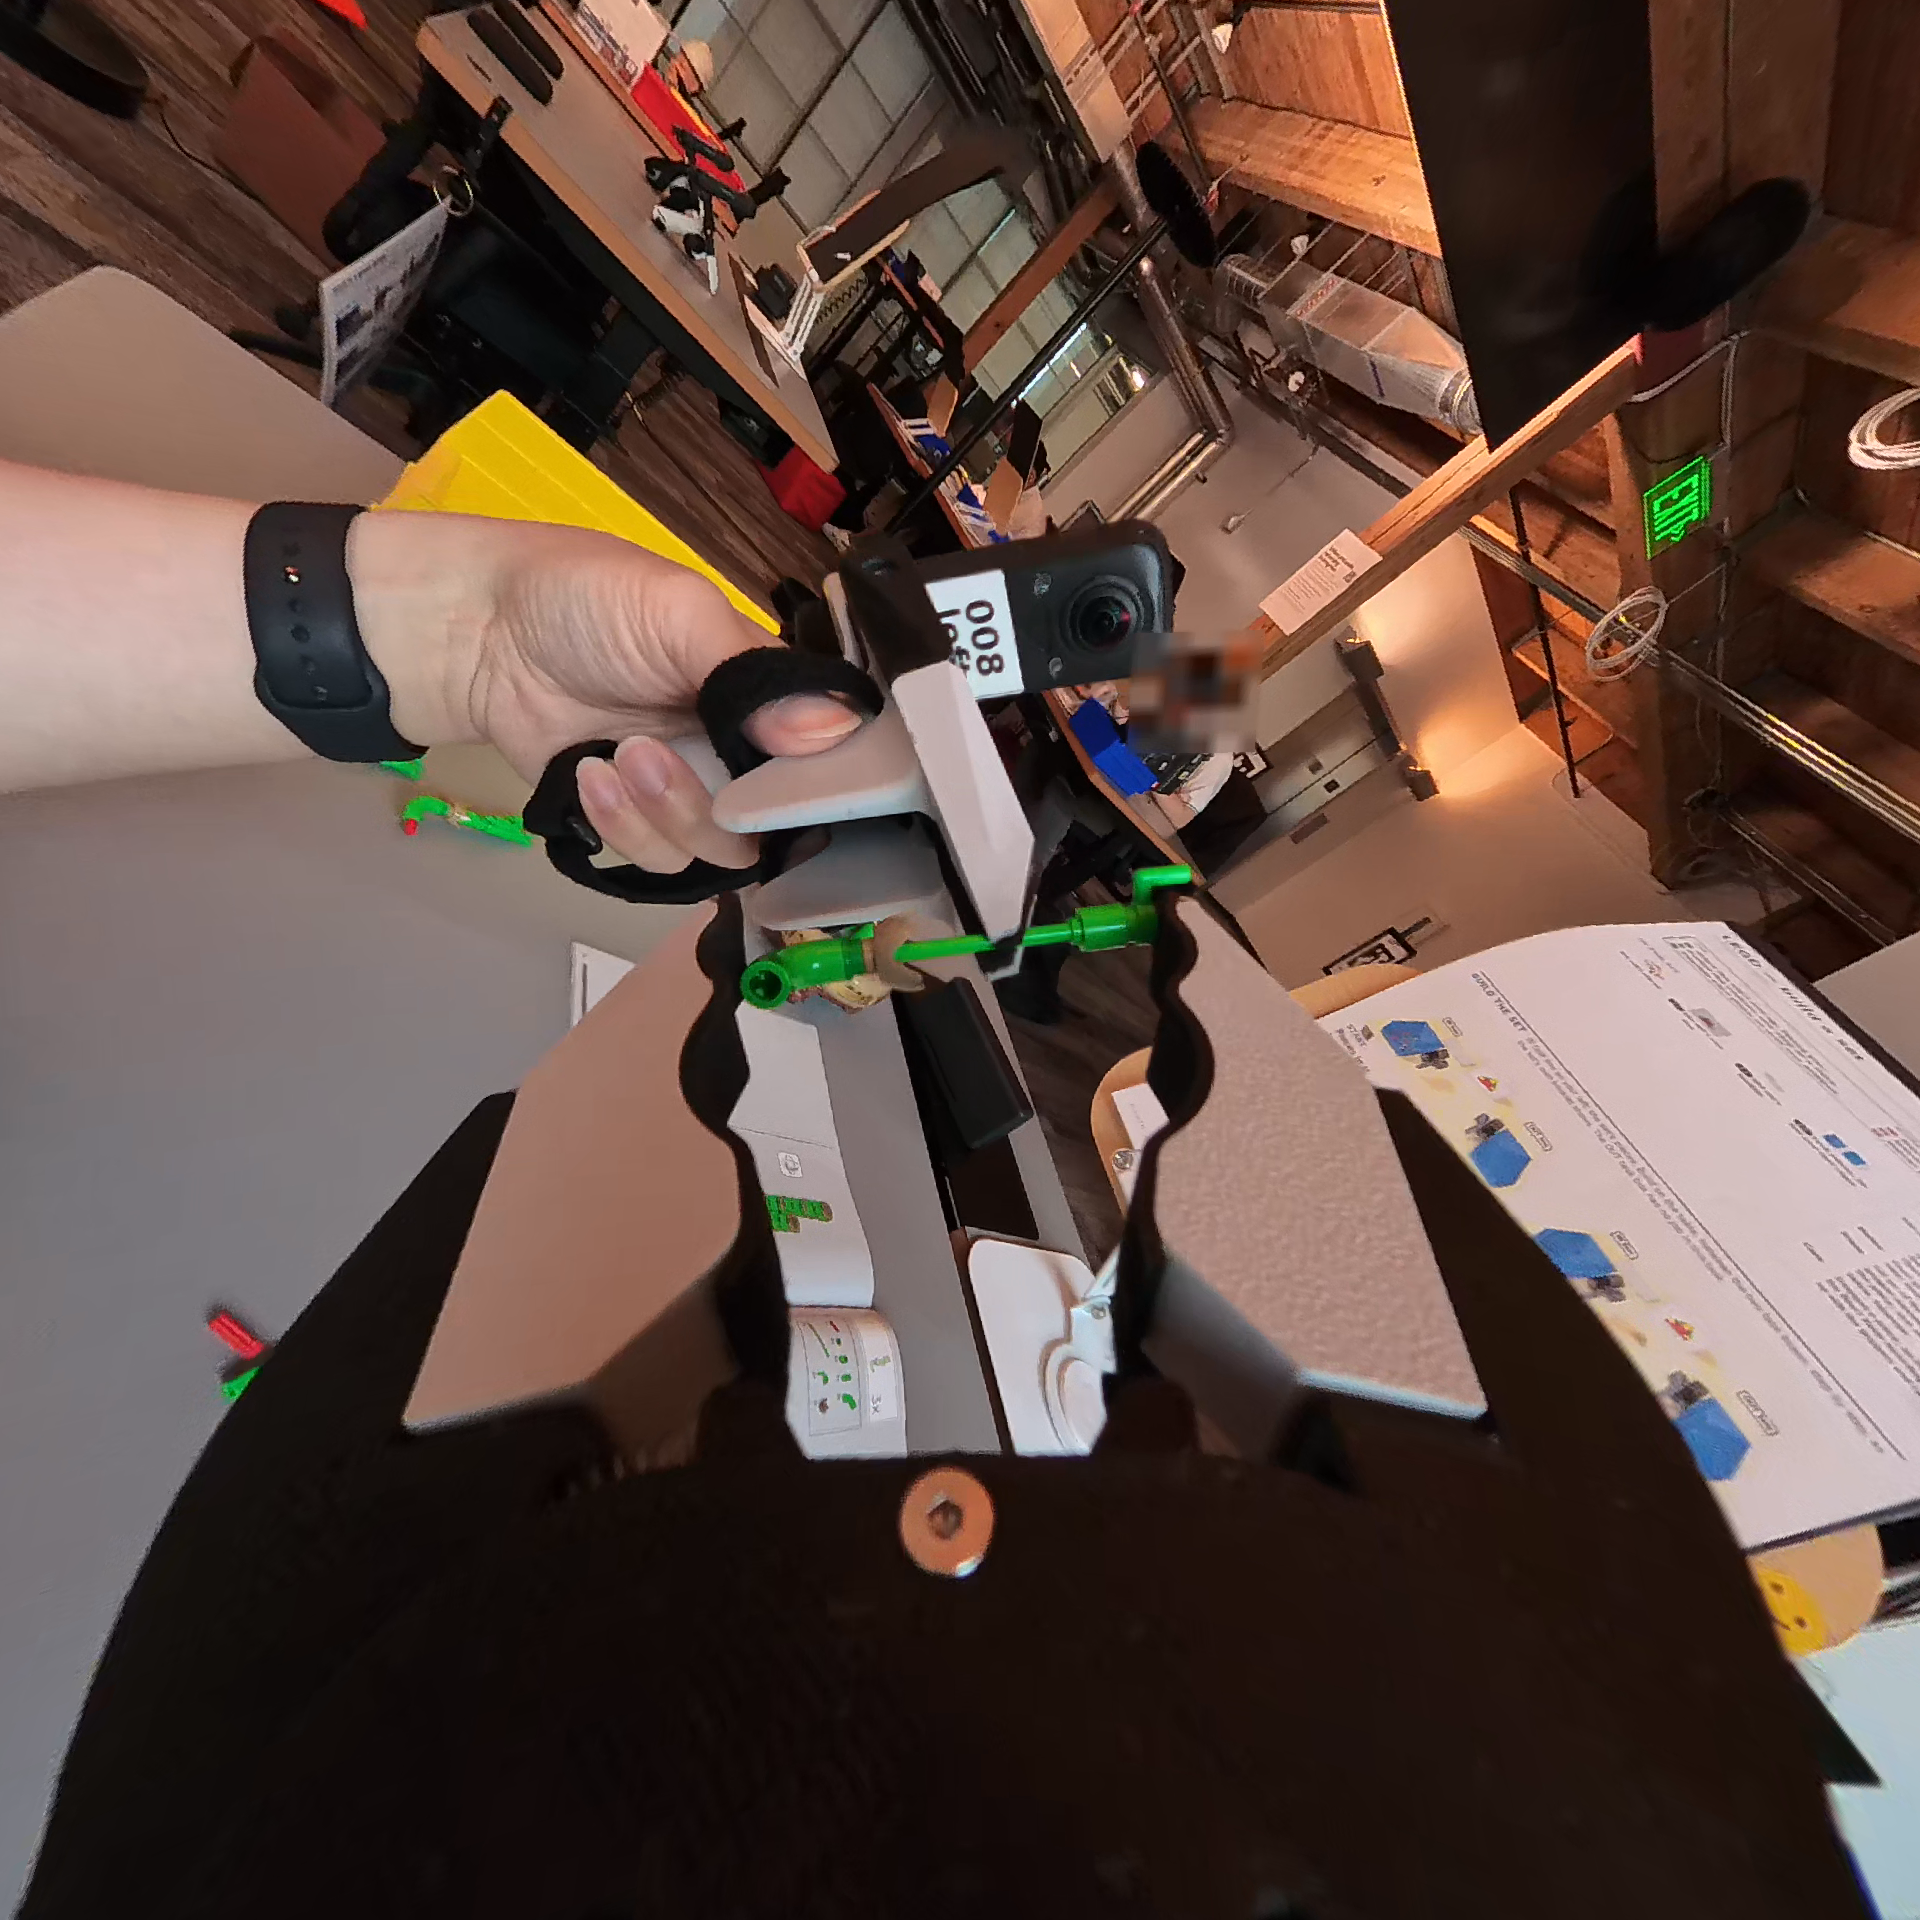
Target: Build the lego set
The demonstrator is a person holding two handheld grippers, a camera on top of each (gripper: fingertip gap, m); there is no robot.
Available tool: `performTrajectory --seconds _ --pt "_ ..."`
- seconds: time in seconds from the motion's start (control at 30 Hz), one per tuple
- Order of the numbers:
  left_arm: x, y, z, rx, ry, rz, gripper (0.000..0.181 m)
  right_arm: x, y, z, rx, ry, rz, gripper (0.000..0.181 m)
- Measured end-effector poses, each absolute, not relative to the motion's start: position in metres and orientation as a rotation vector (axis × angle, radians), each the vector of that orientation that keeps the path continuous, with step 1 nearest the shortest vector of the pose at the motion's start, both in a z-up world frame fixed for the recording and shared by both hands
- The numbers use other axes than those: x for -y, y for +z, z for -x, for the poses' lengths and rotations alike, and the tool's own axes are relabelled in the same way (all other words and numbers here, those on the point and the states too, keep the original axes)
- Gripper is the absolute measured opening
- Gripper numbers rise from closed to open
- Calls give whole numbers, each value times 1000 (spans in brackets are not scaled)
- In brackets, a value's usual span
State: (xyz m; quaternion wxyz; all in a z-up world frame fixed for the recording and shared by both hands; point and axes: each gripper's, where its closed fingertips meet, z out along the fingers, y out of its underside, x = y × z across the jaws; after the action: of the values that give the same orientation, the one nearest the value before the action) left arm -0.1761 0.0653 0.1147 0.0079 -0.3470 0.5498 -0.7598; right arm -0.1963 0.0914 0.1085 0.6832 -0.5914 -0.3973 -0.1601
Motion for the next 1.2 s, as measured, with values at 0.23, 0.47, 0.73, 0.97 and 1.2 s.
performTrajectory --seconds 0.23,0.47,0.73,0.97,1.2 --pt "-65 115 174 -1711 -2330 1123 1 -89 109 194 890 -358 1323 75" --pt "-67 113 174 -1713 -2295 1143 1 -90 107 195 890 -336 1322 74" --pt "-70 113 174 -1697 -2294 1151 1 -92 105 195 886 -334 1325 70" --pt "-86 116 169 -1608 -2161 1204 0 -102 108 181 829 -450 1325 69" --pt "-93 109 168 -1627 -1993 1262 0 -99 106 183 868 -515 1351 68"
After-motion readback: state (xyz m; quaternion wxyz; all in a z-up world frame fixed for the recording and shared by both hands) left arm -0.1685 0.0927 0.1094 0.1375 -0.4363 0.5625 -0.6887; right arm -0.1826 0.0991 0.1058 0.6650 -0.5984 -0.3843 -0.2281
